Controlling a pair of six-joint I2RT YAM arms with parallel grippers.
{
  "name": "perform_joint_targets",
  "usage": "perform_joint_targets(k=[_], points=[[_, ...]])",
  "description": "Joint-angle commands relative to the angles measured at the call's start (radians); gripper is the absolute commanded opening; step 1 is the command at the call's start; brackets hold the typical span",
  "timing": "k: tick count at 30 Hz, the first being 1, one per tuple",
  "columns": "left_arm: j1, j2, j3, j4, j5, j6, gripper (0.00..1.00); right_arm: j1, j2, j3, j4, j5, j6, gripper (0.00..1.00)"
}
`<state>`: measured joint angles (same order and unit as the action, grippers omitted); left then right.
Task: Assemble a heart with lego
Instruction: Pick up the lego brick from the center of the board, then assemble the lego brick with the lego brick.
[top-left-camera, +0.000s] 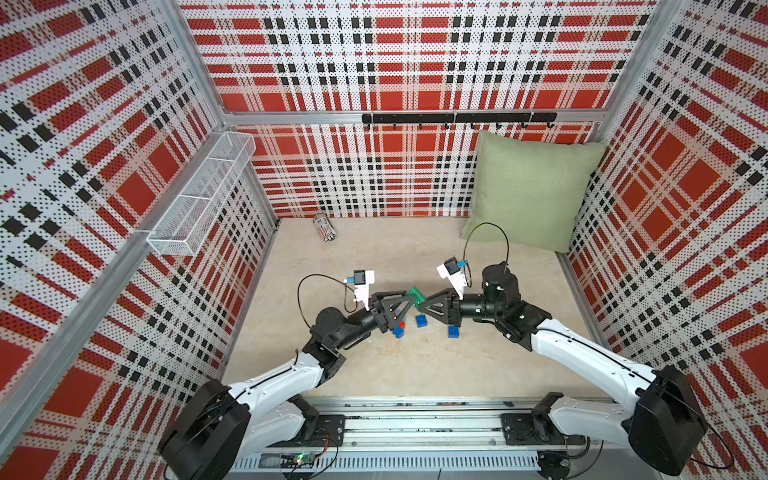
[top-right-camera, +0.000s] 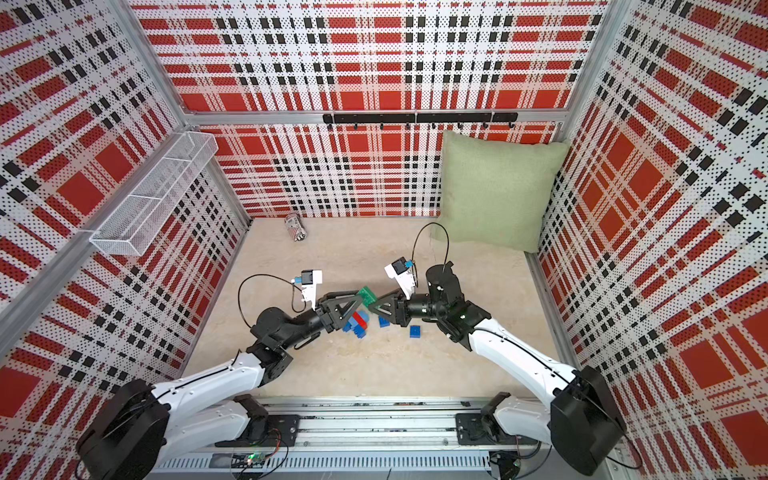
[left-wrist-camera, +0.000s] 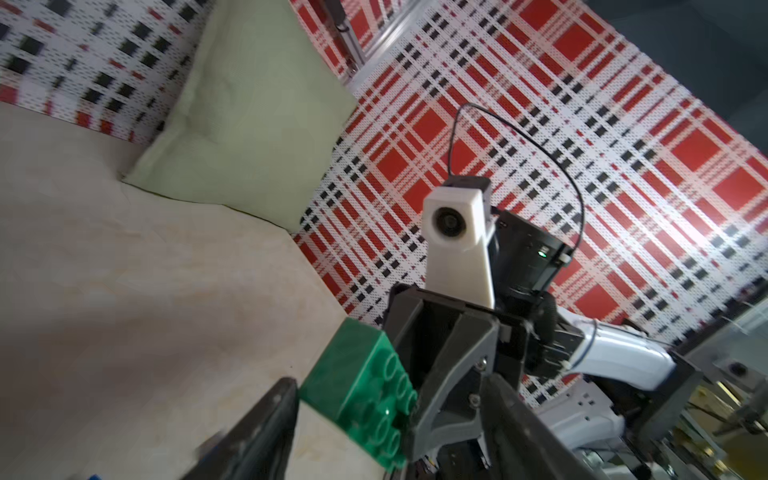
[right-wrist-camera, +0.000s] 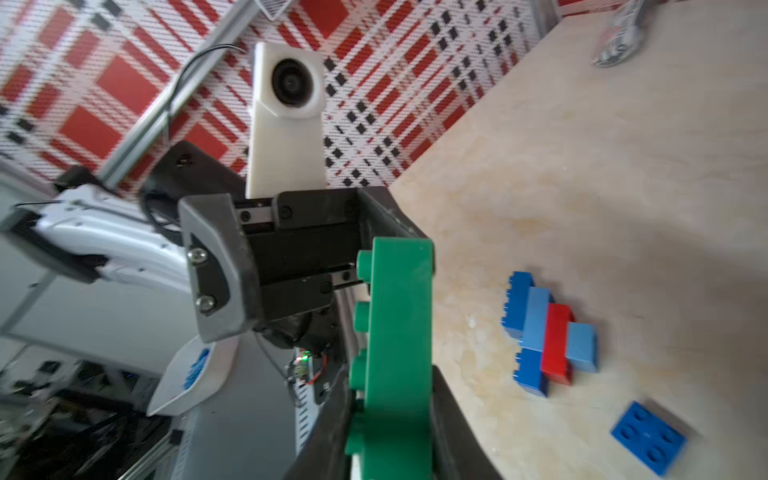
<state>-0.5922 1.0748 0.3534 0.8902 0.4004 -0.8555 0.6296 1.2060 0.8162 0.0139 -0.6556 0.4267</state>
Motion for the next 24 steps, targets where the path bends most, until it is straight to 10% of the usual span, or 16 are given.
perform_joint_targets(k=[1, 11, 24], points=[[0.052, -0.085, -0.013, -0.276, -0.195, 0.061, 0.75, 0.043, 0.033, 0.039, -0.280, 0.344, -0.135, 0.17], [0.213, -0.067, -0.071, -0.491, -0.349, 0.071, 0.76, 0.428, 0.275, 0.128, -0.407, 0.917, -0.035, 0.19], [0.269, 0.325, 0.005, -0.226, -0.233, 0.078, 0.75, 0.546, 0.552, 0.247, -0.319, 0.931, 0.039, 0.19]])
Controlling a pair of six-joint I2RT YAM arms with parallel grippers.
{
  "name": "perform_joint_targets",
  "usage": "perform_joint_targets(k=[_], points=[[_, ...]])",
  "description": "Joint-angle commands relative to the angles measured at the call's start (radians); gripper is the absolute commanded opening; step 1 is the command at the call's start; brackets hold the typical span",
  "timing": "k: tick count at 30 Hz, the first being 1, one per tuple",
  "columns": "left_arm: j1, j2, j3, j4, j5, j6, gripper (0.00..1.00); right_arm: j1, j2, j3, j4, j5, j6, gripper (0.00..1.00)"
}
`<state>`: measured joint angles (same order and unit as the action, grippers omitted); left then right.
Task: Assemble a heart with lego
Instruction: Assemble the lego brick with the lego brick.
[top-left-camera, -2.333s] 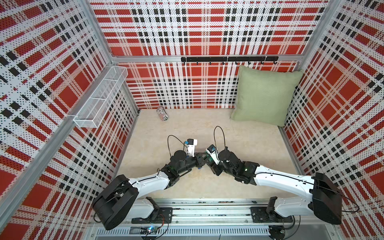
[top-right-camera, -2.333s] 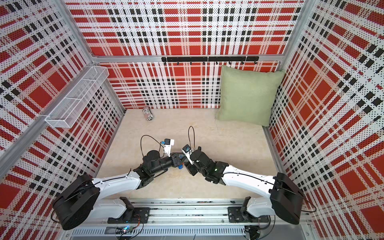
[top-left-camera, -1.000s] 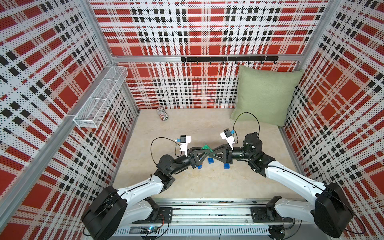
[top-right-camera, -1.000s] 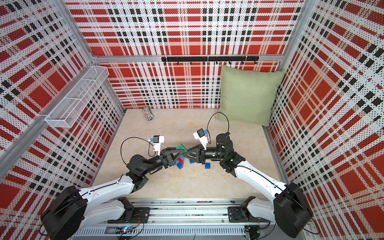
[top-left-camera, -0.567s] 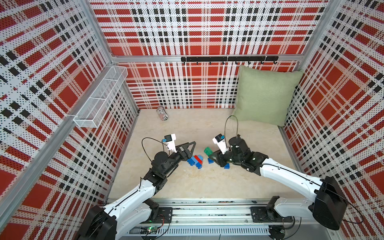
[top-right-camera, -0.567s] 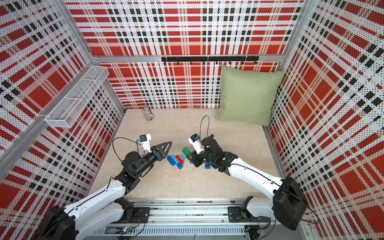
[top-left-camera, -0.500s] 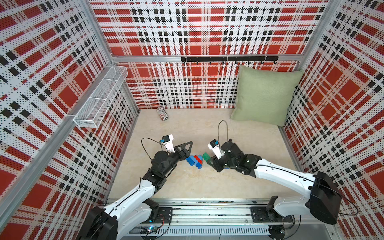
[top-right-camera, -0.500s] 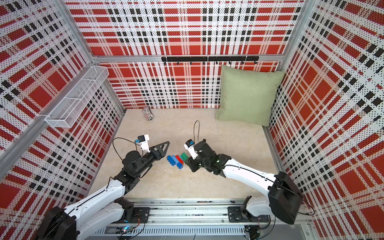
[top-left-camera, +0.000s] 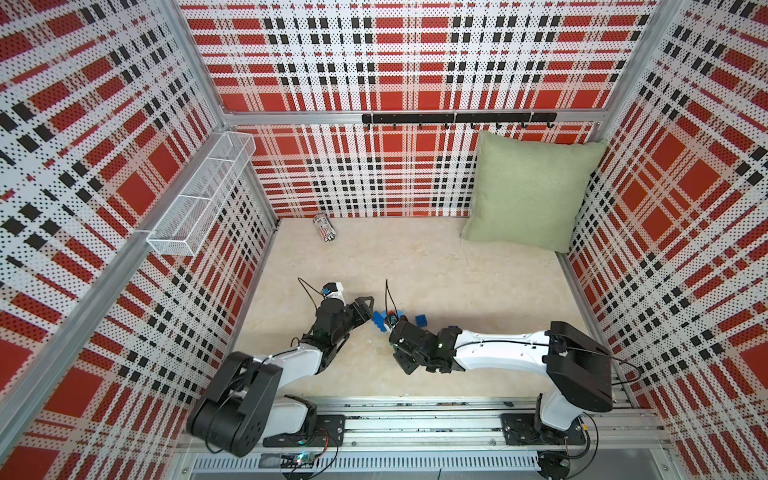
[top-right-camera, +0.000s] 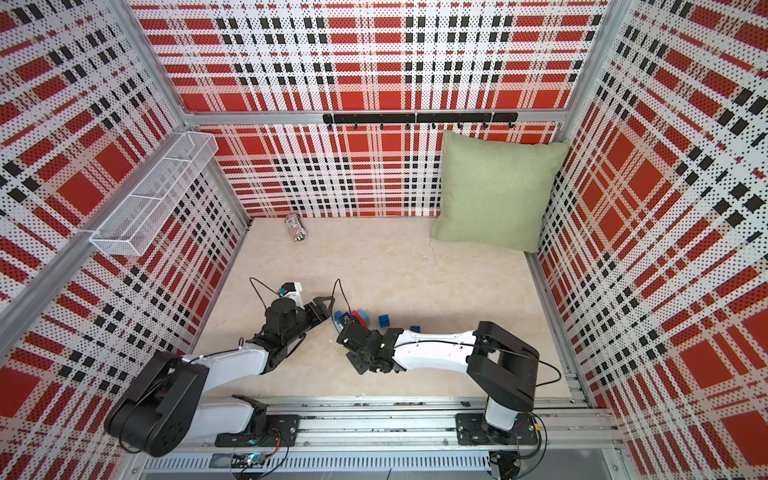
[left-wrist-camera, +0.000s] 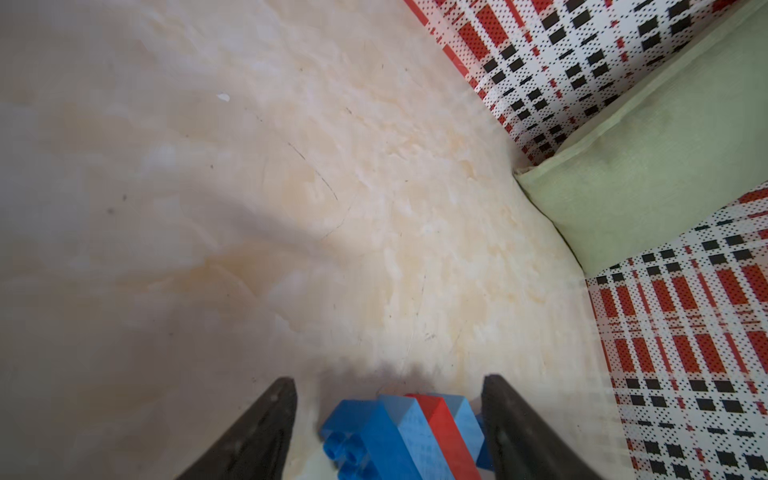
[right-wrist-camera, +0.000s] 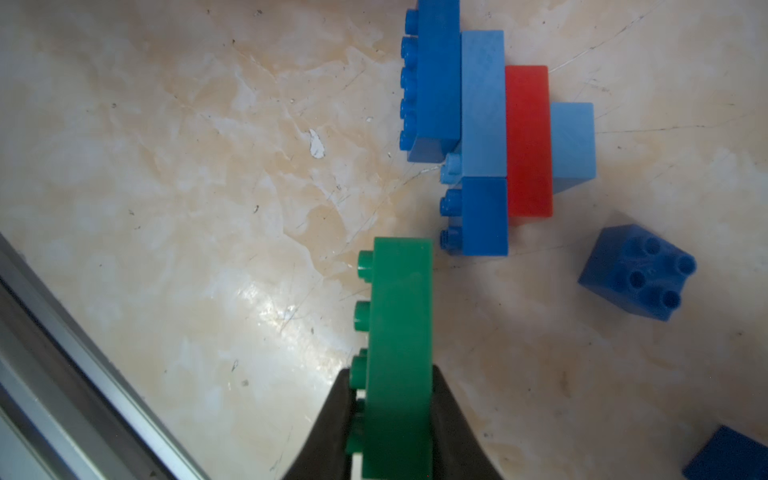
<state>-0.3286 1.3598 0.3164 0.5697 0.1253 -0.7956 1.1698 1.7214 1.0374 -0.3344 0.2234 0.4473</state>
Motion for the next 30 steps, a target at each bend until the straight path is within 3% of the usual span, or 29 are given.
perform_joint_targets(k=[1, 9, 14, 18, 22, 30], points=[[0.005, 0.059, 0.049, 0.101, 0.052, 0.021, 0.75, 0.004, 0.047, 0.028, 0.027, 0.062, 0.015, 0.19], [0.001, 0.225, 0.075, 0.191, 0.168, 0.033, 0.73, -0.036, 0.063, -0.026, 0.058, 0.121, -0.026, 0.19], [-0.042, 0.195, 0.044, 0.201, 0.180, 0.028, 0.71, -0.065, 0.040, -0.061, 0.078, 0.131, -0.072, 0.19], [-0.057, 0.159, 0.003, 0.191, 0.123, 0.017, 0.71, -0.056, 0.010, -0.123, 0.188, 0.015, -0.170, 0.22], [-0.052, 0.172, 0.012, 0.178, 0.135, 0.028, 0.70, -0.079, -0.003, -0.164, 0.251, -0.076, -0.242, 0.22], [-0.047, 0.153, 0.021, 0.134, 0.131, 0.044, 0.70, -0.170, -0.022, -0.183, 0.251, -0.265, -0.430, 0.26]])
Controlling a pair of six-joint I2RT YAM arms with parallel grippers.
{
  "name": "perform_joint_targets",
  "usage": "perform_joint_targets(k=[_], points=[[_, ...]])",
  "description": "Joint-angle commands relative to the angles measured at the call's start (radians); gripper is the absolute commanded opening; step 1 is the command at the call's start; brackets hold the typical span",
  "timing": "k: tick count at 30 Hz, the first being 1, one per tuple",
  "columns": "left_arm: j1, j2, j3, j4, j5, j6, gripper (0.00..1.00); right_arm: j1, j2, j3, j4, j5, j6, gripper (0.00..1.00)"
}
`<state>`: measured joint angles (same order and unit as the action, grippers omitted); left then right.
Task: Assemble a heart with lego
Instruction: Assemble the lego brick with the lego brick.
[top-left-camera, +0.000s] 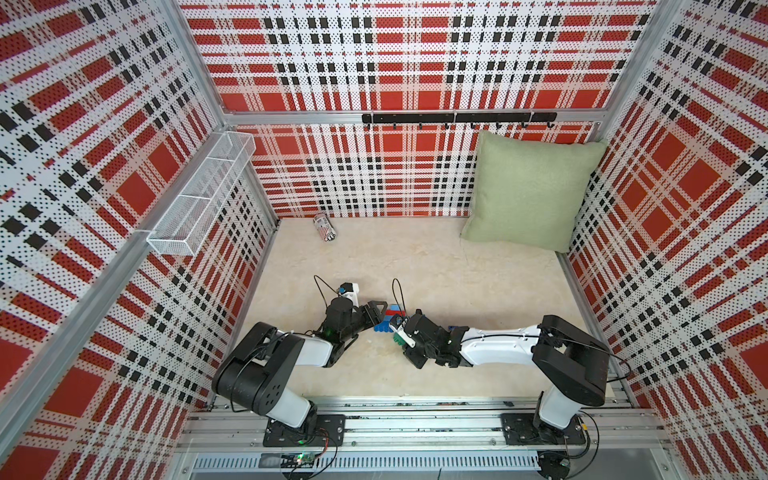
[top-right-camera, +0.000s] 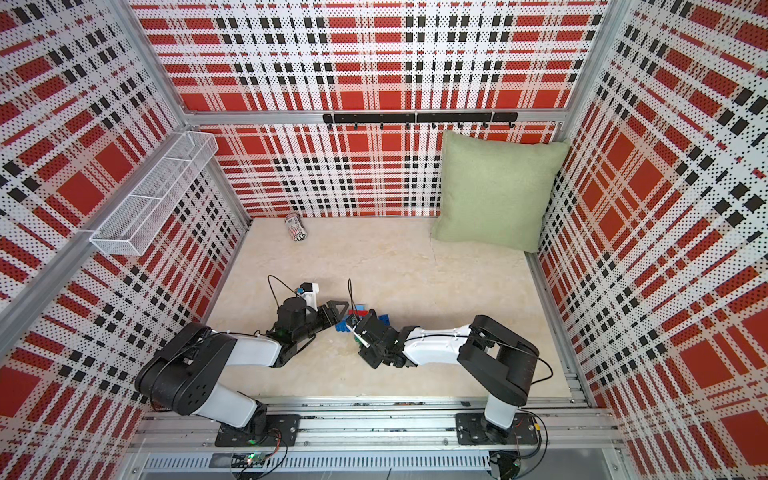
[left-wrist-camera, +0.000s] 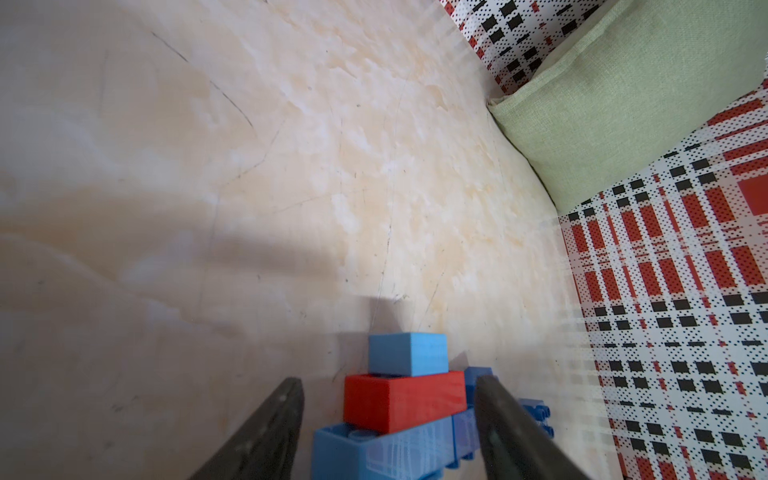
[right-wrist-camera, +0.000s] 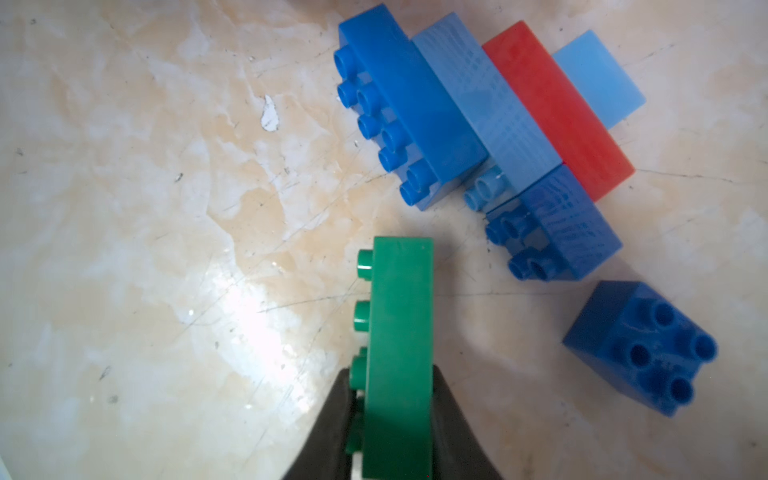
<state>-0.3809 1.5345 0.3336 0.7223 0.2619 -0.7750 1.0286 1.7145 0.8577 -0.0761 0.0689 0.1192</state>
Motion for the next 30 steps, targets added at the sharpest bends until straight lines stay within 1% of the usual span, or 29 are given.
perform_joint_targets(k=[1, 7, 8, 10, 11, 13, 15, 17, 19, 23, 25, 30], points=[[0.007, -0.029, 0.004, -0.025, -0.006, 0.027, 0.70, -0.038, -0.005, 0.008, -0.027, -0.111, -0.123, 0.26], [0.010, -0.068, 0.007, -0.064, -0.015, 0.041, 0.70, -0.081, 0.035, 0.047, -0.066, -0.074, -0.197, 0.33], [0.011, -0.078, 0.007, -0.073, -0.015, 0.044, 0.70, -0.086, 0.032, 0.051, -0.068, -0.069, -0.204, 0.37], [0.013, -0.093, 0.009, -0.092, -0.019, 0.049, 0.70, -0.093, 0.024, 0.054, -0.070, -0.085, -0.230, 0.53], [0.014, -0.101, 0.011, -0.099, -0.019, 0.051, 0.70, -0.093, 0.023, 0.056, -0.070, -0.091, -0.243, 0.55], [0.016, -0.123, 0.010, -0.112, -0.023, 0.049, 0.70, -0.094, 0.025, 0.073, -0.085, -0.081, -0.259, 0.57], [0.016, -0.152, 0.005, -0.129, -0.030, 0.045, 0.70, -0.102, 0.020, 0.085, -0.108, -0.071, -0.265, 0.57], [0.014, -0.189, -0.007, -0.150, -0.039, 0.040, 0.70, -0.117, 0.001, 0.082, -0.125, -0.091, -0.263, 0.57], [0.014, -0.227, -0.020, -0.184, -0.054, 0.034, 0.70, -0.128, -0.024, 0.065, -0.129, -0.111, -0.247, 0.56], [0.010, -0.306, -0.051, -0.222, -0.089, 0.025, 0.71, -0.128, -0.072, 0.013, -0.115, -0.105, -0.184, 0.53], [0.010, -0.329, -0.057, -0.245, -0.098, 0.026, 0.71, -0.128, -0.099, -0.021, -0.100, -0.098, -0.154, 0.48], [-0.008, -0.357, -0.059, -0.274, -0.104, 0.029, 0.71, -0.128, -0.118, -0.069, -0.063, -0.063, -0.111, 0.46]])
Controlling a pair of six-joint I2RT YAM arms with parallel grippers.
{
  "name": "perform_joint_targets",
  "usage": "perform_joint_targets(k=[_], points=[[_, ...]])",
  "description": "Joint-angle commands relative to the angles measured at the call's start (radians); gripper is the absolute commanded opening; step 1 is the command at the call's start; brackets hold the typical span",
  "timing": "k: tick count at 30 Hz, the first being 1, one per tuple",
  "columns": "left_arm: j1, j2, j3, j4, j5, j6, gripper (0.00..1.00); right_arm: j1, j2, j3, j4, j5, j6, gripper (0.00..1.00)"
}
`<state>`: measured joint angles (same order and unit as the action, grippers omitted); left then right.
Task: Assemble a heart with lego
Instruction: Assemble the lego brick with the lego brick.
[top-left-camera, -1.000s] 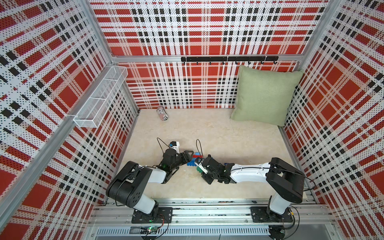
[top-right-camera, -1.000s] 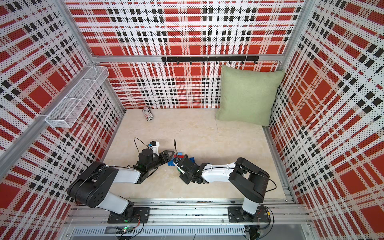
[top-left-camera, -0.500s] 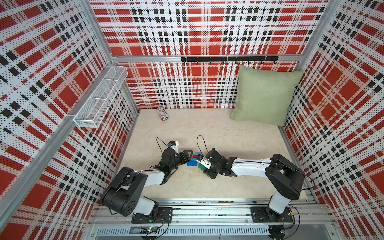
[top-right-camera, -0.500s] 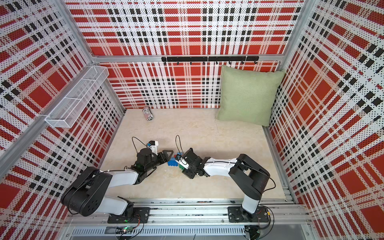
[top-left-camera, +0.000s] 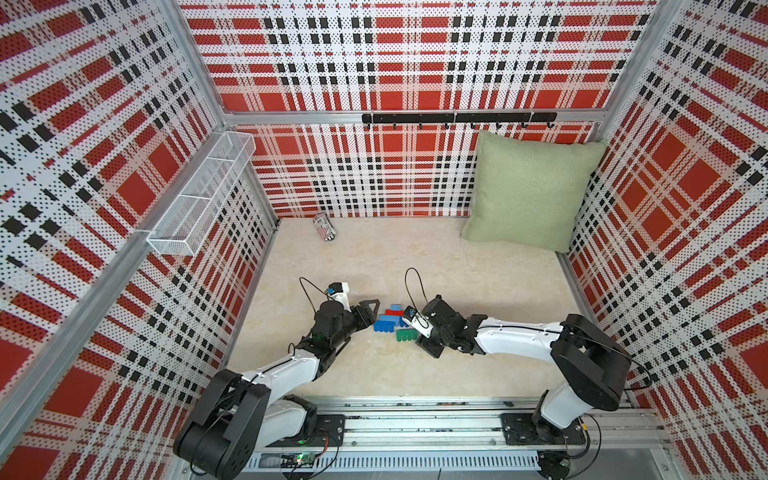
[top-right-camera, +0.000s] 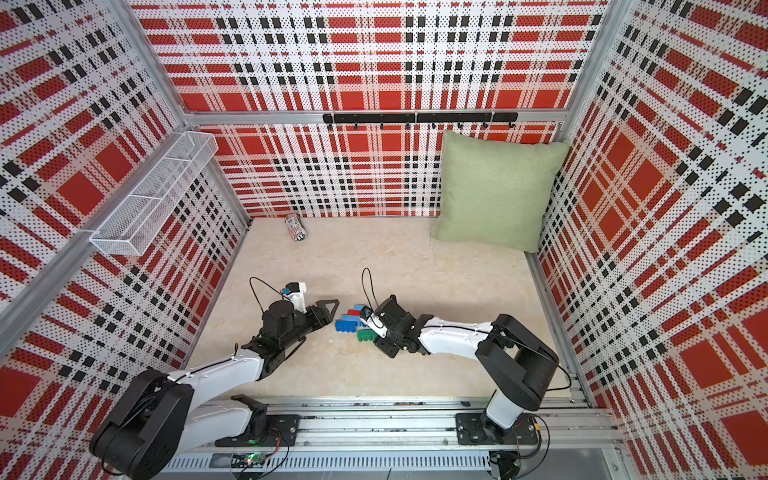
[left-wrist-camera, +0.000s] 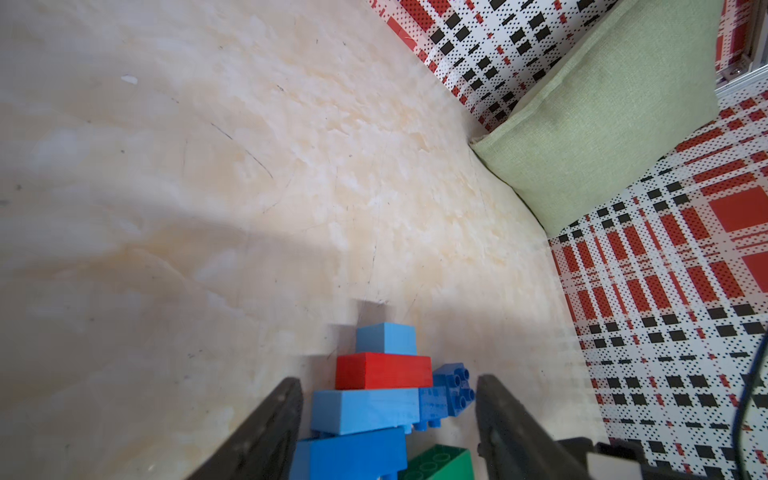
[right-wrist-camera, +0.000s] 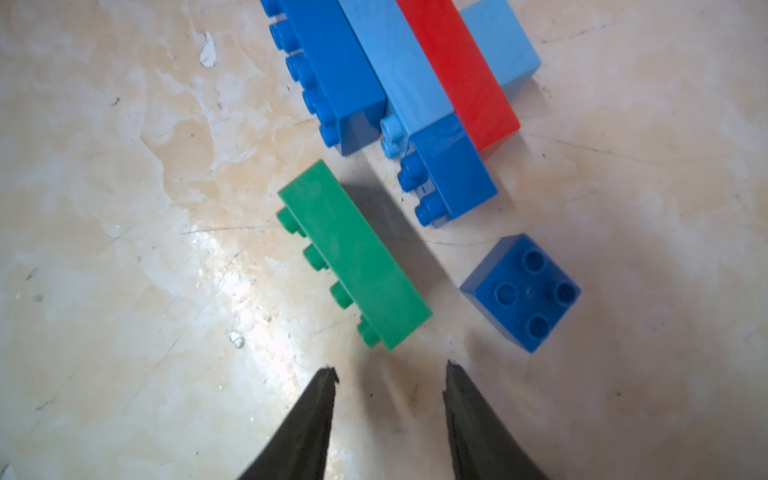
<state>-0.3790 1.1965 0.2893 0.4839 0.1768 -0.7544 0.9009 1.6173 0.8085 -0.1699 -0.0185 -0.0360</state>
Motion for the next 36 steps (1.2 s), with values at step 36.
perform_joint_targets(k=[36], points=[[-0.037, -0.074, -0.020, -0.074, -0.045, 0.010, 0.72, 0.038, 0.180, 0.073, 0.160, 0.072, 0.286, 0.57]])
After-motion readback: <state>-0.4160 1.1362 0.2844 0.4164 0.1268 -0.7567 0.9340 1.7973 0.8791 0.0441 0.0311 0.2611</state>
